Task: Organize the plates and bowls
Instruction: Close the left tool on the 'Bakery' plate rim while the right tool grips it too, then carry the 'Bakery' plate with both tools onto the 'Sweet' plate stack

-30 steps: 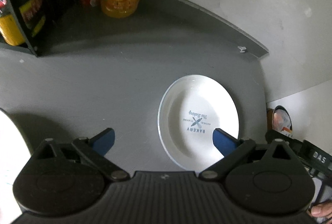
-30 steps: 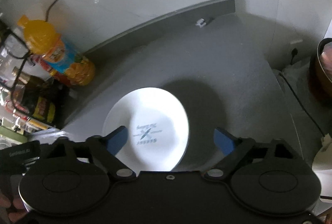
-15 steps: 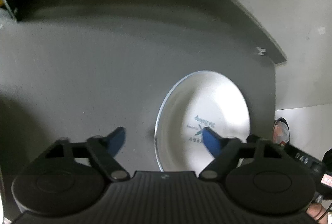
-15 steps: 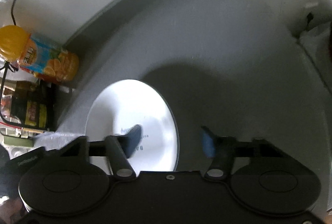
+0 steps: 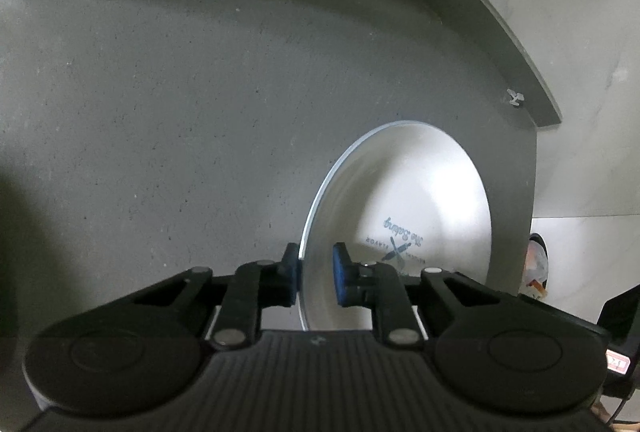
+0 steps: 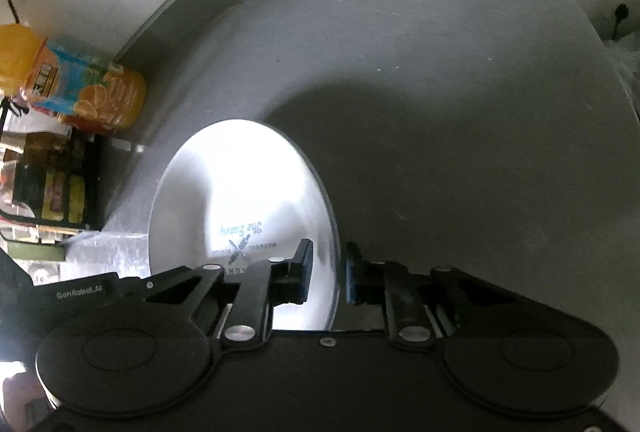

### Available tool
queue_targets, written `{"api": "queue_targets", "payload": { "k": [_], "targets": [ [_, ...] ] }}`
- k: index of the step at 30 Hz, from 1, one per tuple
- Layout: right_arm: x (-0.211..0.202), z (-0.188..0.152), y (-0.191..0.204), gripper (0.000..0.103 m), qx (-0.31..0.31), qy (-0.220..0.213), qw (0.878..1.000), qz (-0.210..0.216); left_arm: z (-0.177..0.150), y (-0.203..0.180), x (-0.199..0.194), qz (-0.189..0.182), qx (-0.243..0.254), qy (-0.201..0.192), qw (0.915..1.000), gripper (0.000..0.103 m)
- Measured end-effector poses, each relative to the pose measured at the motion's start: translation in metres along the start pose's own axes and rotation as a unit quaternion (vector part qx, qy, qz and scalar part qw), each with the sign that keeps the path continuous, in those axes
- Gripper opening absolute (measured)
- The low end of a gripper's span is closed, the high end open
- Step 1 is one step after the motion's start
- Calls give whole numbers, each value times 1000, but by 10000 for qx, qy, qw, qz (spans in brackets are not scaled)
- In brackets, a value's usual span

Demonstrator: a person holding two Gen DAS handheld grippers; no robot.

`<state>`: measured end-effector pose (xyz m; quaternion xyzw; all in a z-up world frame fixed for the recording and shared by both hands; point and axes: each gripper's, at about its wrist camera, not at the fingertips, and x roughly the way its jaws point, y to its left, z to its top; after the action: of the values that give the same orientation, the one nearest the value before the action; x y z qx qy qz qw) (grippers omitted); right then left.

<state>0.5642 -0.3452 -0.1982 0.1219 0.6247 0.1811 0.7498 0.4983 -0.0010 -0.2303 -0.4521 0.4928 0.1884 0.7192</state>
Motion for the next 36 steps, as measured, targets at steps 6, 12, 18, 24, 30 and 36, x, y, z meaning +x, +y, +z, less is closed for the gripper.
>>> {"api": "queue_targets", "payload": {
  "k": [6, 12, 18, 24, 30, 36],
  "targets": [
    [-6, -3, 5, 11, -244, -114, 9996, -98, -1, 2, -6, -19, 31, -85, 10000, 9],
    [-26, -7, 13, 7, -371, -354, 9987, 20, 1, -2, -23, -130, 156, -233, 9995, 8],
    [-43, -11, 17, 7, -391, -546, 9977, -25, 0, -11, -38, -234, 349, -318, 9986, 8],
    [-69, -20, 23, 7, -389, -828, 9958, -68, -3, -21, -57, -354, 595, -380, 9969, 8],
    [-88, -34, 33, 7, -269, -1083, 9937, -82, -10, -22, -79, -460, 806, -423, 9948, 8],
    [-94, -51, 55, 7, -224, -1265, 9917, -55, -14, -9, -102, -495, 893, -477, 9936, 8]
  ]
}}
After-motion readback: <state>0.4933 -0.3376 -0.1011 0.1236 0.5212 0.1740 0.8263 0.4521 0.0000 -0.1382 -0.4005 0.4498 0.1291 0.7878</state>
